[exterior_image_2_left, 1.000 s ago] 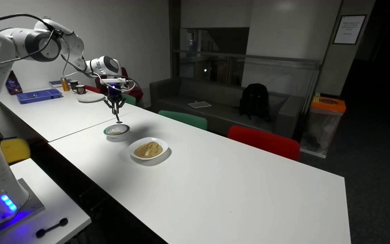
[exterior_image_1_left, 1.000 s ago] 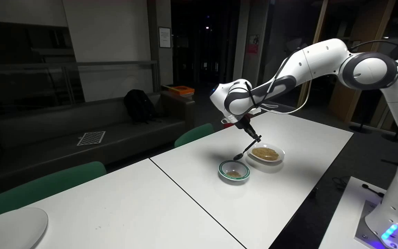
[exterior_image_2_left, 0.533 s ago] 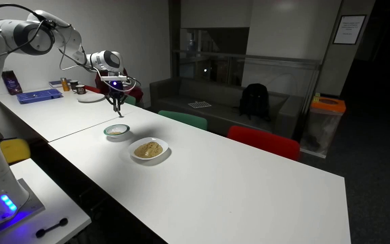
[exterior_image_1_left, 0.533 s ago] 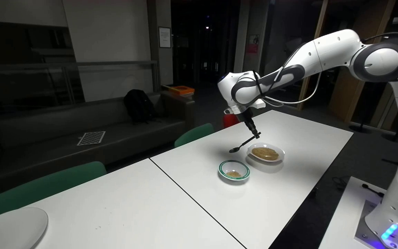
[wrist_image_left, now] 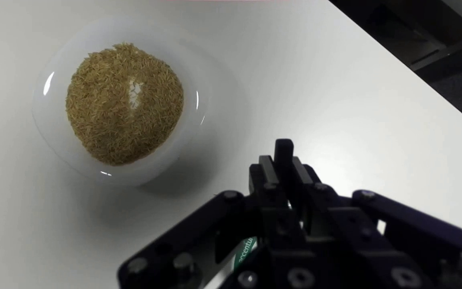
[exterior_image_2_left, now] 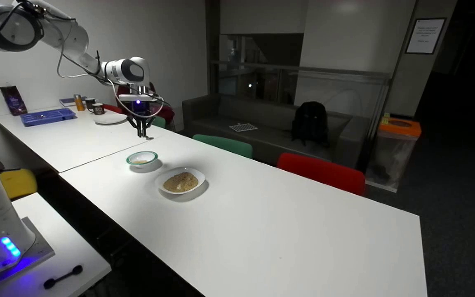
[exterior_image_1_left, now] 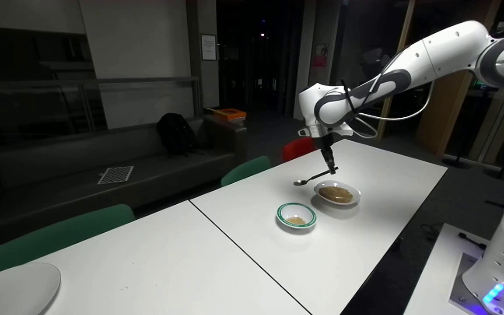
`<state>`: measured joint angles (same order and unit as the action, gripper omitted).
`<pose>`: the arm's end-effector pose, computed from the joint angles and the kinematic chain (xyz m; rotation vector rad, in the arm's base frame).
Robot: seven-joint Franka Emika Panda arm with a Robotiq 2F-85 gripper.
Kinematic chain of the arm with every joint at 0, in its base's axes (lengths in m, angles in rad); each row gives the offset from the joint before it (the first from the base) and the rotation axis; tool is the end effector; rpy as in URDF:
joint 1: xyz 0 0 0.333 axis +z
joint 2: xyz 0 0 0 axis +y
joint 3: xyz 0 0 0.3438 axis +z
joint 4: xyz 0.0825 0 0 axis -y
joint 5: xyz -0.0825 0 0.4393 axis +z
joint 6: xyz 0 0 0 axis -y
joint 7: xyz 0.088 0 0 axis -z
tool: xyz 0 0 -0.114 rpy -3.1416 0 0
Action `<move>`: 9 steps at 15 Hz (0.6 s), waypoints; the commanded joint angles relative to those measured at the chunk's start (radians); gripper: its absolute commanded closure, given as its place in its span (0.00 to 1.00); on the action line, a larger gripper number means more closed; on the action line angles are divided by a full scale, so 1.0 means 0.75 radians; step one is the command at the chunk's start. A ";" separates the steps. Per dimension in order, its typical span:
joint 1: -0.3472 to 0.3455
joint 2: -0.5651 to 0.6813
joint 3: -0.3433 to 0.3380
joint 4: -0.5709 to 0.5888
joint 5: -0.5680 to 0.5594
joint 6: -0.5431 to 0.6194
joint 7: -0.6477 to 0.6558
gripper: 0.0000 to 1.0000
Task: Spoon some contents from the white bowl into the green bowl twice
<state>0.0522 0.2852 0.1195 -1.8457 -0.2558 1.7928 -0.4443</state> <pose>0.6337 0.0829 0.3424 2.7520 1.0293 -0.5317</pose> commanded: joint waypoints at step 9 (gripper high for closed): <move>-0.093 -0.479 -0.140 -0.677 0.152 0.437 -0.012 0.97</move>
<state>0.0054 0.0532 0.0408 -2.1987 -0.1802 2.0324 -0.4446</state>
